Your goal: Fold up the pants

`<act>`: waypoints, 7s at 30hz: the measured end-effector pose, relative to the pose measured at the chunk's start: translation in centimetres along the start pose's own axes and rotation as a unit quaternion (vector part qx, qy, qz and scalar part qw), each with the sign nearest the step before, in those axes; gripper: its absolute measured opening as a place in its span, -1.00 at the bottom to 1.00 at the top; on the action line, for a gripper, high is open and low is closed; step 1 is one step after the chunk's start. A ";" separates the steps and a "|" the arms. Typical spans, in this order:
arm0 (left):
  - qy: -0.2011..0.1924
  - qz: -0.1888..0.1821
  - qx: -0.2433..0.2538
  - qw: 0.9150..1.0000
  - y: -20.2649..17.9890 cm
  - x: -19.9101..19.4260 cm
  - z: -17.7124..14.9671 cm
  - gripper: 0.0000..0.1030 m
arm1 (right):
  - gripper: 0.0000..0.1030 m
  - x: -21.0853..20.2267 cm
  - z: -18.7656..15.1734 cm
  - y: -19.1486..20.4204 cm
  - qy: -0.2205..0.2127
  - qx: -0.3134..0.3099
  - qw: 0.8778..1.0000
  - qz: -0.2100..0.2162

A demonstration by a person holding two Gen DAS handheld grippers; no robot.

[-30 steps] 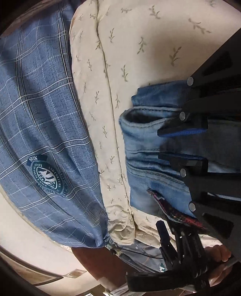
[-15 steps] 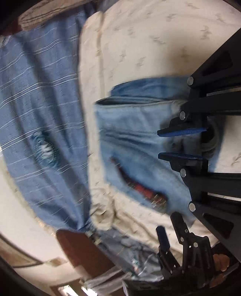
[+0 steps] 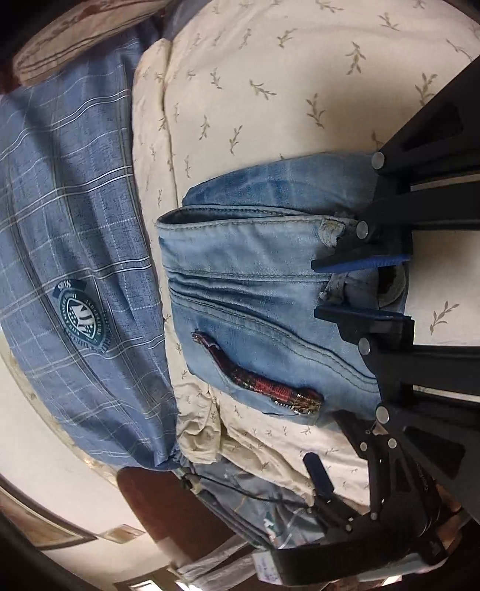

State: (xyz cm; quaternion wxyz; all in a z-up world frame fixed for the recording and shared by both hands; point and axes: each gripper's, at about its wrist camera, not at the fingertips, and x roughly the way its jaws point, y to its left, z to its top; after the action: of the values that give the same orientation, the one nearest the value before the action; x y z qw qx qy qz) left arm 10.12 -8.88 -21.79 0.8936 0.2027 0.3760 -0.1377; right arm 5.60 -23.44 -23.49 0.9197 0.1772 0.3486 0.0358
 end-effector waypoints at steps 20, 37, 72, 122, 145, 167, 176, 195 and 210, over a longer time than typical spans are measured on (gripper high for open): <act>0.008 -0.041 -0.082 0.996 2.5 1.7 -0.7 0.99 | -0.58 0.4 -0.1 -0.5 -0.001 0.009 1.000 0.015; -0.009 -0.047 -0.087 0.995 2.7 1.7 -0.9 1.00 | -0.56 0.8 0.1 -0.3 -0.002 0.011 1.000 0.009; -0.007 -0.053 -0.102 0.993 2.9 1.9 -1.1 1.00 | -0.56 0.8 0.1 -0.3 -0.002 0.015 1.000 0.010; -0.006 -0.057 -0.114 0.992 3.2 2.1 -1.4 1.00 | -0.56 0.8 -0.1 -0.3 -0.001 0.007 1.000 0.008; -0.002 -0.062 -0.119 0.991 3.3 1.9 -1.2 1.00 | -0.57 0.7 0.2 0.0 0.005 -0.003 1.000 0.002; -0.008 -0.082 -0.083 0.993 3.4 4.2 9.8 1.00 | -0.57 2.8 6.9 -1.9 -0.055 0.016 0.998 0.005; 0.044 -0.109 -0.098 0.988 3.4 10.0 11.1 1.00 | -0.56 7.3 8.9 -4.1 -0.013 0.033 0.999 0.008; -0.033 -0.076 -0.110 0.990 5.8 1.5 6.8 1.00 | -0.23 0.2 5.9 -5.5 -0.040 0.063 0.997 0.029; -0.047 -0.083 -0.125 0.988 5.4 -1.6 3.5 1.00 | 0.48 -4.7 1.7 -5.1 -0.066 0.096 0.993 0.019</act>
State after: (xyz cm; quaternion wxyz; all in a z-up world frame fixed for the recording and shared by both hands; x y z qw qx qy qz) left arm 13.33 -5.63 -17.06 0.9141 0.0513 0.3634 -0.1727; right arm 2.86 -29.65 -21.14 0.9186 0.2729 0.2859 0.0083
